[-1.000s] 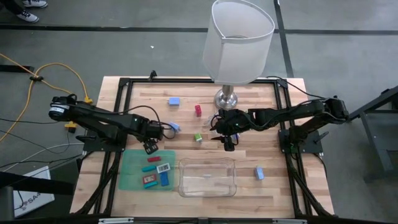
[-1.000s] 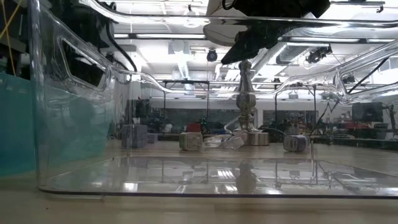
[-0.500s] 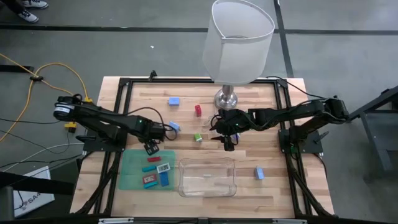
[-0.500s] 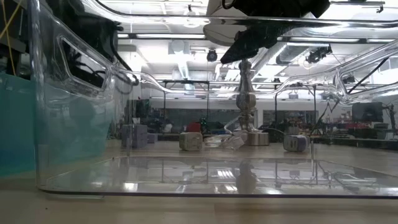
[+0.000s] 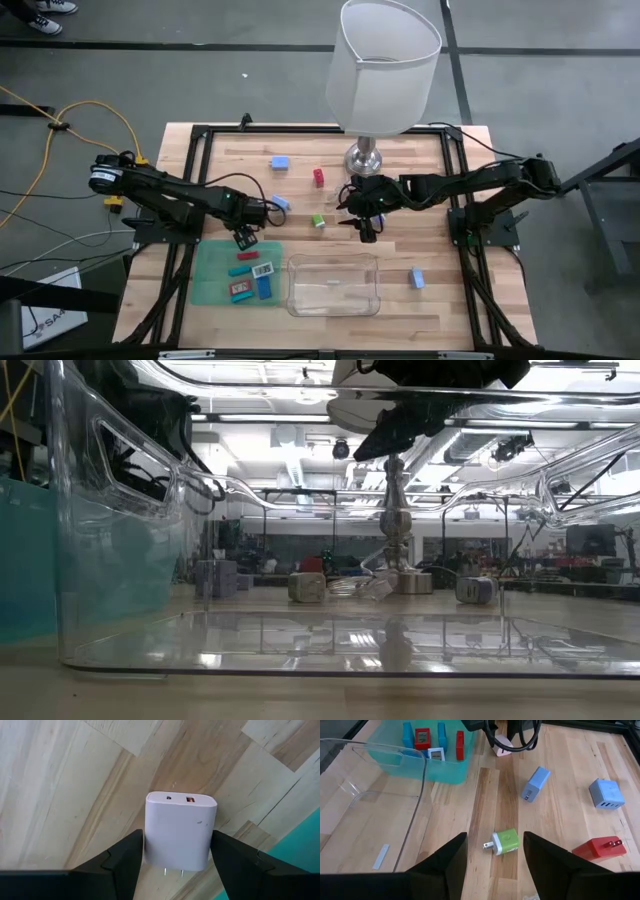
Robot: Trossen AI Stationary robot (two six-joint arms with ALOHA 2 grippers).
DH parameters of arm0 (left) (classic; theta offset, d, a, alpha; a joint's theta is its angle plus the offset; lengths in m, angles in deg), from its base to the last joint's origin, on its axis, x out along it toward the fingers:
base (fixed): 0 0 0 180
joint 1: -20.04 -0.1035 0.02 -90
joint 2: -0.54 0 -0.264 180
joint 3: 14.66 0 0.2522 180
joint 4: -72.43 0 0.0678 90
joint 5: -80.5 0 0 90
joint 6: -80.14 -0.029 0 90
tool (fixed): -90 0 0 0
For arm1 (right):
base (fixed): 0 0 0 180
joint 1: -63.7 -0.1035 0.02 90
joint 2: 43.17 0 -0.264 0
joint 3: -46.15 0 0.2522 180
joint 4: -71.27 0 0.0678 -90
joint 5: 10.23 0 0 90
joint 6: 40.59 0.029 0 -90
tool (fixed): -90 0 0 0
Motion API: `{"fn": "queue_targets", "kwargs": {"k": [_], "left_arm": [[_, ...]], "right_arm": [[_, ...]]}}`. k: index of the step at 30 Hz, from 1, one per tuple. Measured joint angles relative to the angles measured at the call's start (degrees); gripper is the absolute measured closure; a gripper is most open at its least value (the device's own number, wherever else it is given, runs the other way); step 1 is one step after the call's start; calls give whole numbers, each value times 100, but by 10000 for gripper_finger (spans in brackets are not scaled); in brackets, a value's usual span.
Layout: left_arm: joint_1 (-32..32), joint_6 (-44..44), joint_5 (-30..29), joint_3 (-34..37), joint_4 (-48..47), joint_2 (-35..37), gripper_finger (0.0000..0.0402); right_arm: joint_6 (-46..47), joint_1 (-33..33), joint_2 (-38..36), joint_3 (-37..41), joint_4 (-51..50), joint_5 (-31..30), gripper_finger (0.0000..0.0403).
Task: Pick & Place Office items
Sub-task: Put the pink charger adapter into the transparent bin
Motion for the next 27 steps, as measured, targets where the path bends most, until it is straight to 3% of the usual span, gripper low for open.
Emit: {"fn": "queue_targets", "kwargs": {"k": [12, 27], "left_arm": [[0, 43, -11, -4, -7, 9, 221], [0, 61, -75, -2, 0, 28, 221]], "right_arm": [[0, 0, 0, 0, -3, 0, 223], [0, 0, 0, 0, -5, 0, 223]]}}
